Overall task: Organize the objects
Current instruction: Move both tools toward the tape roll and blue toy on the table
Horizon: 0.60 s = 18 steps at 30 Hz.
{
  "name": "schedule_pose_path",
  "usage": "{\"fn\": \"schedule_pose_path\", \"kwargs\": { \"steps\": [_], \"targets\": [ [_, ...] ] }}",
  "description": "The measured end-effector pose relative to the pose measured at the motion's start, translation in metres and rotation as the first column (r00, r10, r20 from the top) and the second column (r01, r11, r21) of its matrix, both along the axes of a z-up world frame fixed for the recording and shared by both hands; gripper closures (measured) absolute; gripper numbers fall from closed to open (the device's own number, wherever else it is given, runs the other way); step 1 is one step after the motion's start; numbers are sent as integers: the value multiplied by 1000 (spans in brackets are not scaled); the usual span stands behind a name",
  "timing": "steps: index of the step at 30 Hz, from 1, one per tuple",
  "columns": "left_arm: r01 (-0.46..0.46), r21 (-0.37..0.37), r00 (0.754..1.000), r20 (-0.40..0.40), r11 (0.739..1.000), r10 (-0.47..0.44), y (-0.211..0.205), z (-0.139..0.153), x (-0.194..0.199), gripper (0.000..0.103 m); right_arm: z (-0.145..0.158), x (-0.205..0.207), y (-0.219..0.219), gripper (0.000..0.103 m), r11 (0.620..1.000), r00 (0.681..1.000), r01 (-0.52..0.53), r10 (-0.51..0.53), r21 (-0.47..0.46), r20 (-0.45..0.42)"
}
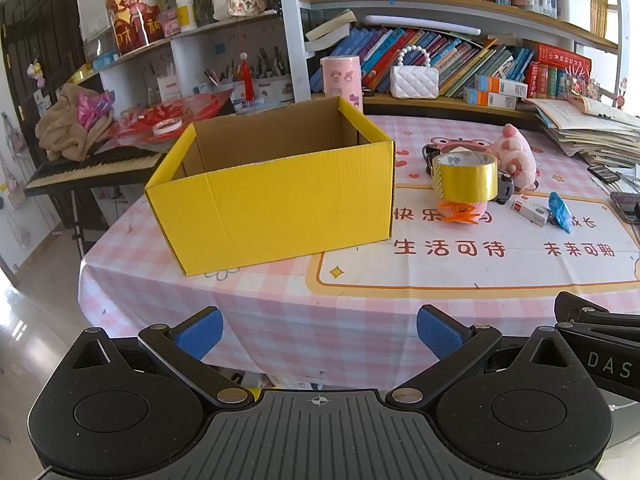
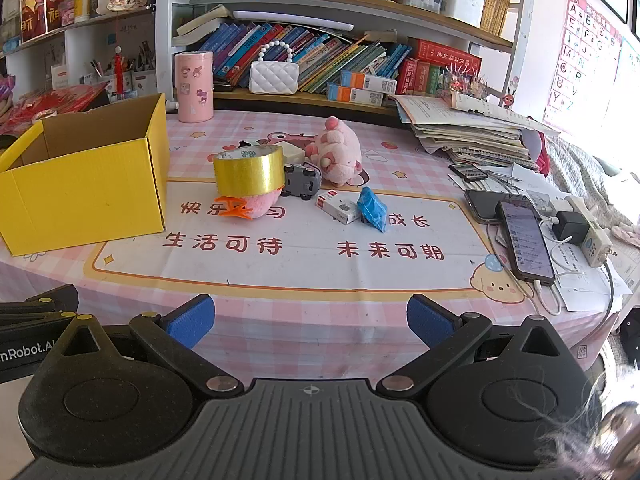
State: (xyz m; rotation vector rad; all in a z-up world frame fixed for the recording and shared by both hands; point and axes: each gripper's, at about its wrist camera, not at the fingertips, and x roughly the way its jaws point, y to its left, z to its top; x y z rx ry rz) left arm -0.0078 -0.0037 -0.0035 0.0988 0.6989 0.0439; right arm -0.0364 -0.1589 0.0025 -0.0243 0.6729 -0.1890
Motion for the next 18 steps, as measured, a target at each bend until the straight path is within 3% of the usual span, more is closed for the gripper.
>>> {"fn": "schedule_pose_path", "kwargs": {
  "steps": [18],
  "targets": [
    [1, -18, 1000, -23, 1000, -1, 1, -1, 2, 0, -1, -2, -4, 0, 1000, 1000, 0, 0, 2, -3]
  ]
}}
